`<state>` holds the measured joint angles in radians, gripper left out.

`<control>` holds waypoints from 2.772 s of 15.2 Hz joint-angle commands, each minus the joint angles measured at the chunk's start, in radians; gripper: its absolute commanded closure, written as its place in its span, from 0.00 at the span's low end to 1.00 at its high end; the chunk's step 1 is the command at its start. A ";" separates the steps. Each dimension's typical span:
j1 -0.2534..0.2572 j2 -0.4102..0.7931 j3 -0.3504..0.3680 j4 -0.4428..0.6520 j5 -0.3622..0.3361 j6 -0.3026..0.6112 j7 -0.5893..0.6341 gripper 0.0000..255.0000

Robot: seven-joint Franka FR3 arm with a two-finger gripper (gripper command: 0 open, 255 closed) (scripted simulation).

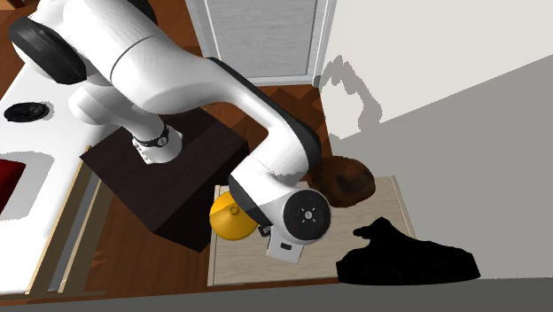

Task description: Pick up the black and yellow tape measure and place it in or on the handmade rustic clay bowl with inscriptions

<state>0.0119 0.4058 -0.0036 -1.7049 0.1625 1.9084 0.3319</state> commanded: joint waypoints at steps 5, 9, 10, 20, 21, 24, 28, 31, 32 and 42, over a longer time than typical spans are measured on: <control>0.006 0.058 0.004 -0.006 0.013 0.061 0.010 0.00; 0.008 0.067 0.006 -0.028 0.015 0.093 0.008 0.00; 0.008 0.067 0.006 -0.028 0.015 0.093 0.008 0.00; 0.008 0.067 0.006 -0.028 0.015 0.092 0.008 1.00; 0.008 0.067 0.006 -0.028 0.015 0.092 0.008 1.00; 0.008 0.067 0.006 -0.028 0.015 0.092 0.008 1.00; 0.008 0.053 0.006 -0.021 0.014 0.072 0.012 1.00; 0.008 0.034 0.005 -0.008 0.012 0.040 0.017 1.00; 0.008 0.028 0.005 -0.003 0.011 0.029 0.018 1.00; 0.006 -0.024 0.003 0.057 0.005 -0.082 0.036 1.00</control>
<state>0.0187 0.3897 -0.0001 -1.6515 0.1678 1.8382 0.3661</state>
